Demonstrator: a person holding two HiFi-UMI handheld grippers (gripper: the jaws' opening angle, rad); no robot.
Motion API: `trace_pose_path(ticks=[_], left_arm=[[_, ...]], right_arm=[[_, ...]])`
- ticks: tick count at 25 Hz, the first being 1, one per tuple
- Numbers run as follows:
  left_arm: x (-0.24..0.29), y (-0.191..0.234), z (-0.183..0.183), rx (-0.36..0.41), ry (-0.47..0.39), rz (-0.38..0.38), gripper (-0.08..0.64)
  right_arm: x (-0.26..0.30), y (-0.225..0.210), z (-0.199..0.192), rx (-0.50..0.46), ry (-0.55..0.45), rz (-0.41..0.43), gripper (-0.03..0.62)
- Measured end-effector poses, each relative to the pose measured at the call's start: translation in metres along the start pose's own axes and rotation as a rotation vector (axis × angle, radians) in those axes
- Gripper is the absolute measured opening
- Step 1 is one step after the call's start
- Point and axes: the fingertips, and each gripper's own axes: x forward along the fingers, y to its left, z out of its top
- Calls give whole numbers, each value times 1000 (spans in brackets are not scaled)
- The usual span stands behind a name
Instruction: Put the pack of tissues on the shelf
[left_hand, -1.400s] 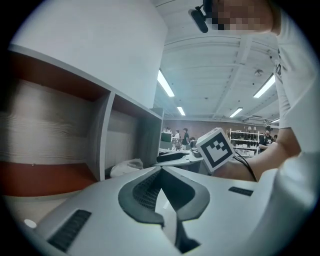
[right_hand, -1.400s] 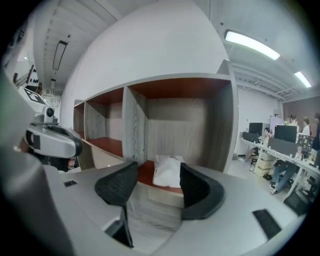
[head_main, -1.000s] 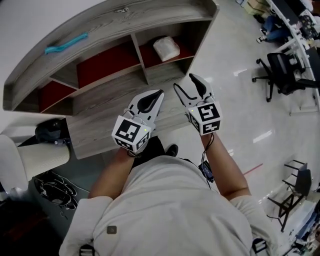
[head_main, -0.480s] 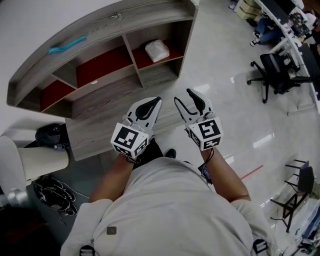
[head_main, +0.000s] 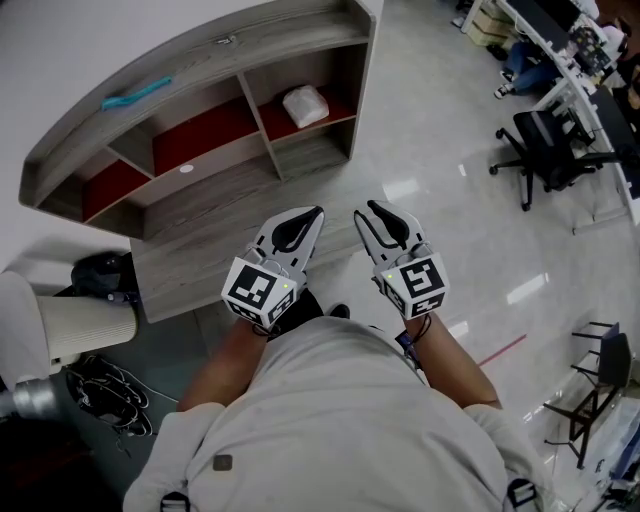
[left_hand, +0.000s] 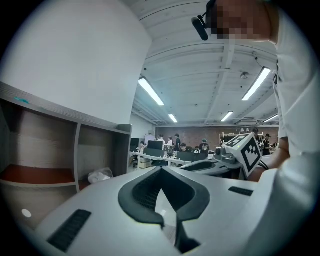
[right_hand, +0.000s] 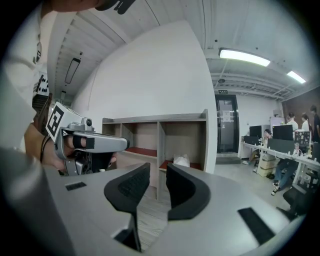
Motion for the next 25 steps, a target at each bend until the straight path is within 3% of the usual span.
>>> trace_pose_path(ticks=[9, 25], left_arm=[[-11, -15, -7, 5, 15, 5, 15], [-20, -31, 1, 22, 19, 14, 15]], right_arm=[[-23, 3, -5, 7, -13, 9, 40], [-43, 3, 3, -18, -33, 25, 20]])
